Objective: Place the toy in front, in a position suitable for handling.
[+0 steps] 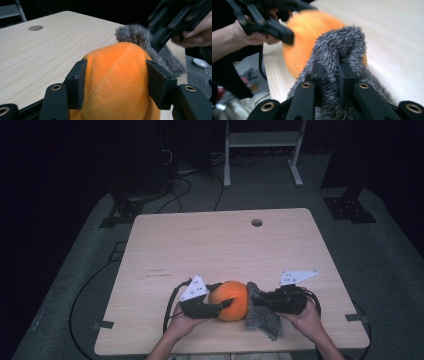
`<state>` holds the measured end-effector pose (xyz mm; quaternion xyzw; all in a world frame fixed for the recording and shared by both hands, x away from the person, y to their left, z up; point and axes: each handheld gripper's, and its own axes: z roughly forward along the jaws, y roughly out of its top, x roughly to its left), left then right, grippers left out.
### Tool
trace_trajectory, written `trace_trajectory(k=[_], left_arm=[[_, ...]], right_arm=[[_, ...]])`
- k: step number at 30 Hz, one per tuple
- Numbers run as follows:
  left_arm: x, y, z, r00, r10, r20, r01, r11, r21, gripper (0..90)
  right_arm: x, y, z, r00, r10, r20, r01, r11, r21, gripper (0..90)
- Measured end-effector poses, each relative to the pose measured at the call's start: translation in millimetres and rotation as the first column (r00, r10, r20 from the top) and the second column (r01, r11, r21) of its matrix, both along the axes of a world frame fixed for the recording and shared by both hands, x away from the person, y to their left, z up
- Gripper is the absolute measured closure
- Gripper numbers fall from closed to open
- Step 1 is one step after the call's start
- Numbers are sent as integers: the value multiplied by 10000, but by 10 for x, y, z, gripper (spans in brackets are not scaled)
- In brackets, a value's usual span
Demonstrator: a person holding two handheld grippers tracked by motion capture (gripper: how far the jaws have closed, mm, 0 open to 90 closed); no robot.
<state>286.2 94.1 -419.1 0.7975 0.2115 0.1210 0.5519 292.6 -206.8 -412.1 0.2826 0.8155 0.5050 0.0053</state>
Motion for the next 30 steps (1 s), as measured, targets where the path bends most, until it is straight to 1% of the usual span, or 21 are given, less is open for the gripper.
trace_trajectory(k=[1,2,3,4,6,8,10,12,15,16,17,19,21,23,24,25,26,27,28,29,30], left_arm=[[-11,-23,7,10000,-61,56,60,9999,115,391],[-23,-47,10,9998,-148,112,146,9997,177,390],[-29,-73,8,9996,-250,113,248,9996,142,388],[-37,-91,8,9993,-352,128,349,9991,224,383],[-35,-97,2,9989,-454,143,448,9984,356,335],[5,-52,2,9980,-613,-180,613,9981,7,250],[43,9,8,9983,-493,-309,488,9987,-170,183],[102,48,-27,9944,-567,-894,546,9982,-264,125],[160,19,-145,9798,-990,-1739,948,9950,-327,110],[158,4,-168,9778,-1119,-1769,1087,9937,-277,113],[147,0,-170,9795,-1138,-1665,1118,9935,-212,125],[118,13,-130,9859,-1092,-1269,1077,9940,-184,240],[101,8,-77,9843,-1085,-1390,1003,9928,-648,300],[68,23,21,9835,-1307,-1252,1142,9848,-1313,313],[63,51,73,9828,-1391,-1215,1195,9805,-1558,313],[65,78,106,9830,-1374,-1215,1163,9791,-1669,311],[73,94,114,9849,-1275,-1169,1090,9822,-1528,306],[76,91,96,9868,-1070,-1213,921,9882,-1224,297],[85,74,55,9879,-871,-1281,767,9935,-837,288],[86,58,9,9889,-752,-1278,681,9959,-589,290],[77,45,-17,9903,-665,-1222,582,9958,-704,301]], right_arm=[[-31,14,64,9997,51,246,-58,9996,263,773],[-59,29,119,9993,176,333,-200,9973,707,773],[-82,59,160,9987,246,449,-282,9963,817,773],[-96,96,175,9977,298,601,-334,9976,602,772],[-80,134,120,9977,355,577,-374,9988,324,772],[-35,101,48,9989,386,284,-393,9988,274,774],[-23,59,28,9991,379,187,-385,9988,313,774],[-33,32,28,9991,363,201,-366,9992,184,773],[-24,4,1,9993,357,121,-359,9991,211,773],[-22,5,-3,9993,352,84,-353,9992,187,773],[-19,6,-6,9992,372,124,-373,9993,101,773],[-20,-7,-9,9995,302,138,-302,9995,41,773],[-22,-28,11,9999,119,121,-121,9998,175,772],[-66,-16,97,9989,-37,477,26,9997,241,772],[-85,-3,136,9982,25,599,-45,9994,341,772],[-94,6,157,9978,70,662,-103,9987,495,772],[-91,12,156,9980,99,632,-136,9982,583,772],[-76,27,128,9983,87,573,-113,9989,463,771],[-49,50,74,9987,20,508,-27,9999,135,770],[-20,86,-4,9994,-59,346,70,9994,-333,768],[10,115,-87,9997,-73,229,90,9972,-744,768]])
